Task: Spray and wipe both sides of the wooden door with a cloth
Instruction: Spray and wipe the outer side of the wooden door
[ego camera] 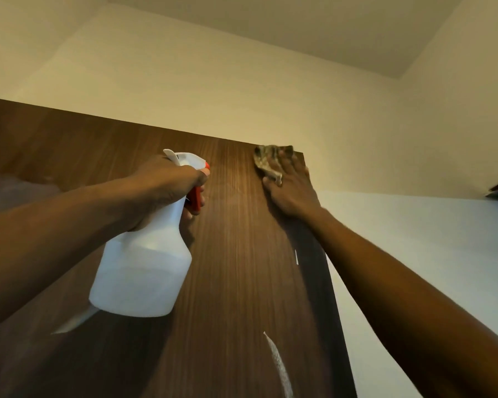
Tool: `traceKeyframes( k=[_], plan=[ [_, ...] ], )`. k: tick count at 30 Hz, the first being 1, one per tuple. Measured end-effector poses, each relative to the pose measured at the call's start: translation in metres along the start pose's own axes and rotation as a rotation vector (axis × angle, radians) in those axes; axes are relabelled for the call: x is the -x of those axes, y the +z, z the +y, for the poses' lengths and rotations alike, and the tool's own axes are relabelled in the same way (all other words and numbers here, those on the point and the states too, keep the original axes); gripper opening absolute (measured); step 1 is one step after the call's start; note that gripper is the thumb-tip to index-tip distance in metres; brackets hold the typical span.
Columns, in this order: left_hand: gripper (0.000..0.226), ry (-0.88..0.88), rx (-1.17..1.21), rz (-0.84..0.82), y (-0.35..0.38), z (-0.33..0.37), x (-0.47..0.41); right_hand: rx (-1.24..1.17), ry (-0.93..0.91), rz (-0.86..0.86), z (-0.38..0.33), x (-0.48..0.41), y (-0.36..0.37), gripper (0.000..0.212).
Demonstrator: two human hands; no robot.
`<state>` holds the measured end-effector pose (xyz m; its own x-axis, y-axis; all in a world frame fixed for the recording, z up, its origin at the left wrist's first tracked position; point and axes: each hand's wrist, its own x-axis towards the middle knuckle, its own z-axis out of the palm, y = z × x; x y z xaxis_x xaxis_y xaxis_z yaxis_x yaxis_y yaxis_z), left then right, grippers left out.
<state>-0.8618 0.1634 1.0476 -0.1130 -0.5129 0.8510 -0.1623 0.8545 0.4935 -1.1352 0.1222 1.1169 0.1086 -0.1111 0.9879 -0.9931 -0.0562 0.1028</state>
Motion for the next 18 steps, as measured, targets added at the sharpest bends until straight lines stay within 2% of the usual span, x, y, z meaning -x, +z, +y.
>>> traceKeyframes(
  k=[2,5,8,11,14,18],
  plan=[
    [0.024,-0.001,0.028,-0.025,0.007,0.002,0.008,-0.015,-0.077,0.009,0.01,0.047,0.006,0.069],
    [0.024,-0.022,0.069,-0.063,0.018,0.0,0.02,-0.017,0.032,0.024,0.041,0.102,0.004,0.068],
    [0.025,-0.05,0.058,-0.073,0.026,-0.005,0.027,-0.138,0.216,0.035,0.041,0.099,0.003,0.061],
    [0.028,-0.099,0.087,-0.11,0.03,-0.014,0.03,-0.125,0.248,0.075,0.023,0.074,0.007,0.064],
    [0.029,-0.115,0.095,-0.106,0.032,-0.017,0.034,-0.001,0.154,0.081,0.016,0.074,0.008,0.066],
    [0.03,-0.081,0.077,-0.061,0.025,-0.021,0.045,0.005,-0.116,0.008,0.002,0.136,0.012,0.063]
  ],
)
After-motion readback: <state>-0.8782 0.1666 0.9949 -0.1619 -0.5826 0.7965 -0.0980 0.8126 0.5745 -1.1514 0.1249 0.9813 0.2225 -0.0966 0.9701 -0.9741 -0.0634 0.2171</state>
